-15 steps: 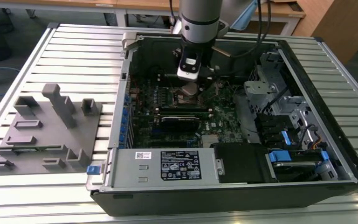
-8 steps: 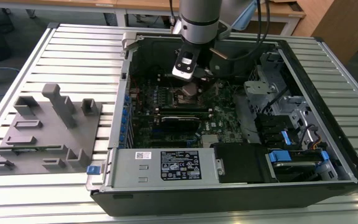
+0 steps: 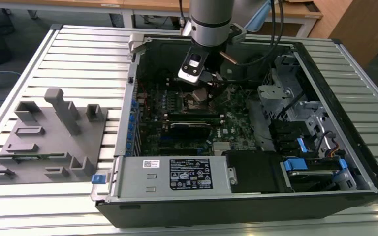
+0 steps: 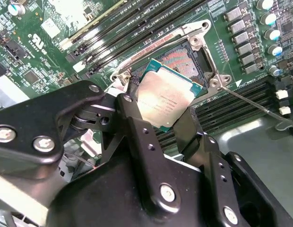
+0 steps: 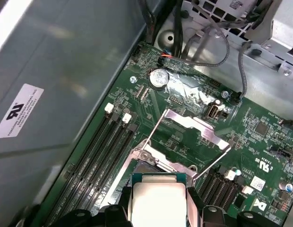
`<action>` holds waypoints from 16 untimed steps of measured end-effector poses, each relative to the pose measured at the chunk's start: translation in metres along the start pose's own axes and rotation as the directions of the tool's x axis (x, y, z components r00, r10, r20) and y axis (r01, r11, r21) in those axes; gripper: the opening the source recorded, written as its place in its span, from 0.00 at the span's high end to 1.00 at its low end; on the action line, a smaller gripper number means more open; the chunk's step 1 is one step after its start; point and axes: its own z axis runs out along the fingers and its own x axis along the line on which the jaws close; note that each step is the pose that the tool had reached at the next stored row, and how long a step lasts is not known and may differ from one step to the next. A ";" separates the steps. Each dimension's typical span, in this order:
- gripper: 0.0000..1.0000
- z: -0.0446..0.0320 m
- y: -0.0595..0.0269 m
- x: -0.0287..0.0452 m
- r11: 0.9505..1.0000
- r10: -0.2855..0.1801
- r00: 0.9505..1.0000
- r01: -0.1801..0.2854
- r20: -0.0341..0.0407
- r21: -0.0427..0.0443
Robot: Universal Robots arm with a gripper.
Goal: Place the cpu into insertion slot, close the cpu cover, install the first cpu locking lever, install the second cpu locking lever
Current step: 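Place the cpu into insertion slot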
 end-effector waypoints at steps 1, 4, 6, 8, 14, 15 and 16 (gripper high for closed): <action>0.46 0.0000 0.0000 0.0000 1.000 0.000 1.000 0.000 0.000 0.000; 0.46 0.0002 0.0000 0.0001 1.000 0.017 1.000 -0.017 0.001 0.000; 0.46 0.0003 0.0000 0.0000 0.999 0.053 0.999 -0.053 0.005 0.000; 0.46 0.0005 0.0000 0.0000 0.996 0.089 0.996 -0.089 0.008 0.001; 0.46 0.0010 -0.0001 0.0000 0.980 0.197 0.980 -0.197 0.018 0.001; 0.46 0.0011 -0.0001 0.0000 0.977 0.214 0.977 -0.215 0.019 0.000; 0.46 0.0012 -0.0001 0.0000 0.973 0.232 0.972 -0.232 0.021 0.000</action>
